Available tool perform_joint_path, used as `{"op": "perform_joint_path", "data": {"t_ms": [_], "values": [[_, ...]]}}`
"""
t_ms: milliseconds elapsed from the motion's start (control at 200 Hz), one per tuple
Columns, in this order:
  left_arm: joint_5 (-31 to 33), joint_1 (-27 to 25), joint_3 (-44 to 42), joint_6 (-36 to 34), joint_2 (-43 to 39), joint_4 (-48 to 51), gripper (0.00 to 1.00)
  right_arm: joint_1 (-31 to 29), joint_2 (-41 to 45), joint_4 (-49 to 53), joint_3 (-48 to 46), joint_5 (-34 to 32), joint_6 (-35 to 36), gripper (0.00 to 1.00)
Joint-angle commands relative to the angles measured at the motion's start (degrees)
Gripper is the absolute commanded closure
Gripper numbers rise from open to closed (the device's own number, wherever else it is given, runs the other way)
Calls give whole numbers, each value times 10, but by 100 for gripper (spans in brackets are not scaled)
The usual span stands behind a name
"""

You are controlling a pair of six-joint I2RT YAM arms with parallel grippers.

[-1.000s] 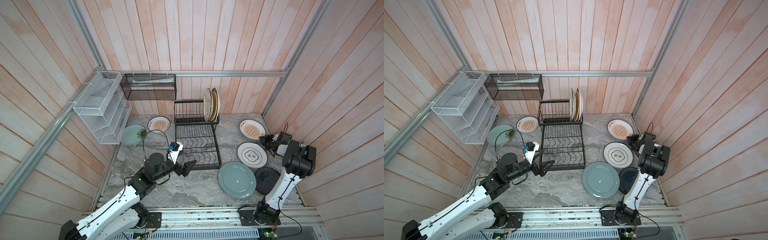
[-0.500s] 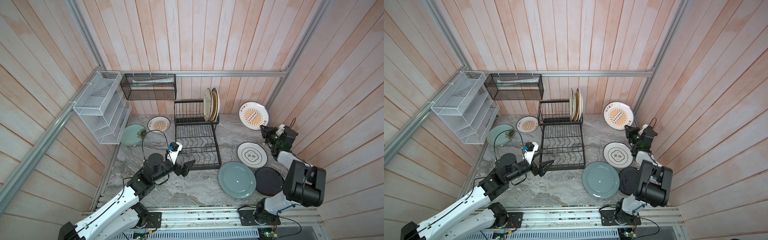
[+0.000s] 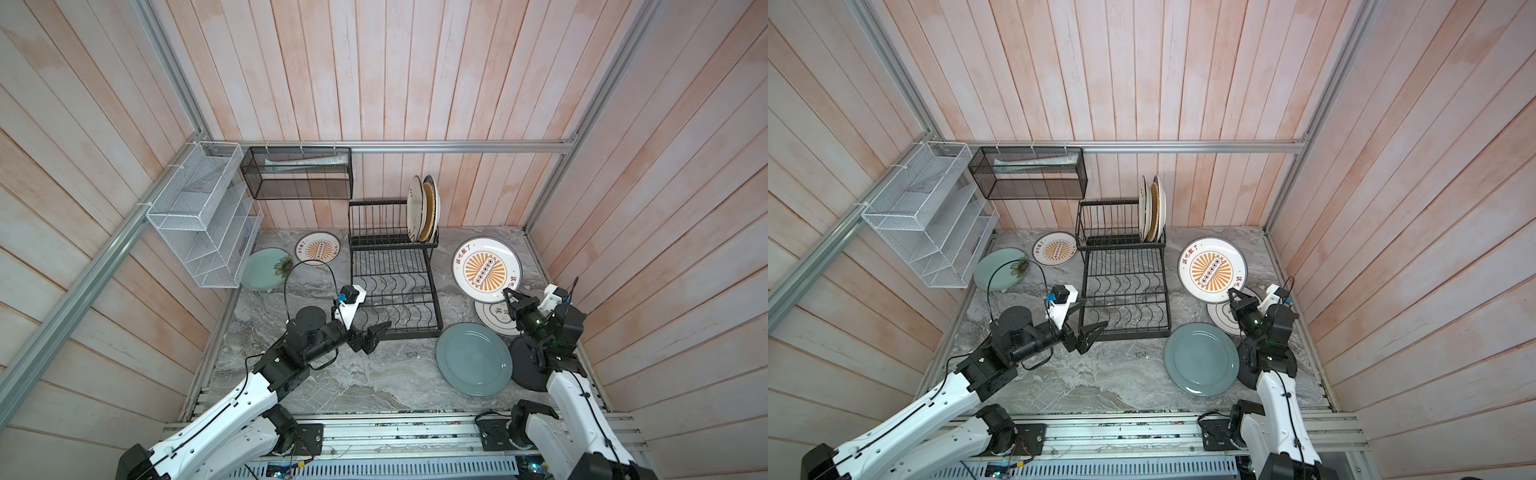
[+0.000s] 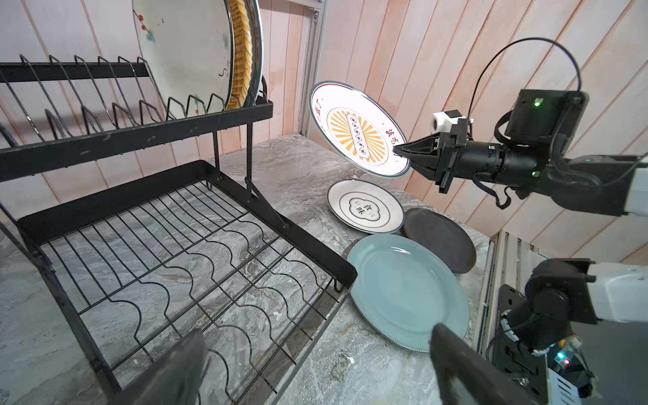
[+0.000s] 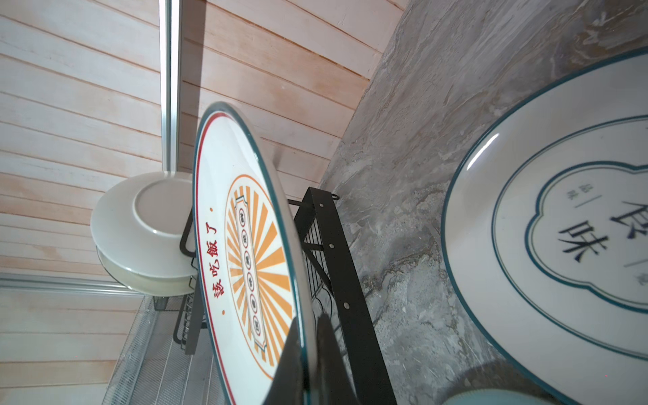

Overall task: Load the plates into the dish rack
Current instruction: 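Lift the sunburst plate upright with the right gripper and carry it toward the rack, then bring the left gripper to the raised sunburst plate and grasp its edge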

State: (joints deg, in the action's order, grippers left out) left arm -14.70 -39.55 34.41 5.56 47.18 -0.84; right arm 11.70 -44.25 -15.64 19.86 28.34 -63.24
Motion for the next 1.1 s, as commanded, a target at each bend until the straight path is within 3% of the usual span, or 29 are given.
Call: {"op": "perform_joint_path", "data": {"t_ms": [0,190,370,545,665,850,1095], "values": [[-24,-1,1,-24,1,-5,0,-23,43,72,-5,-3,74,100],[-34,-1,-3,-25,14,-17,0,-103,89,59,-40,-45,111,100],[-11,-8,8,10,37,-25,0,-168,15,16,-25,-59,116,100],[51,-64,36,33,51,-25,0,-197,-61,-28,-16,-37,127,100],[88,-107,38,28,77,-45,0,-216,-67,-29,-10,-61,132,100],[152,-169,75,-62,163,-63,0,-235,-57,38,11,-138,138,100],[198,-229,128,-295,304,-142,0,-237,-59,57,16,-147,115,100]]}}
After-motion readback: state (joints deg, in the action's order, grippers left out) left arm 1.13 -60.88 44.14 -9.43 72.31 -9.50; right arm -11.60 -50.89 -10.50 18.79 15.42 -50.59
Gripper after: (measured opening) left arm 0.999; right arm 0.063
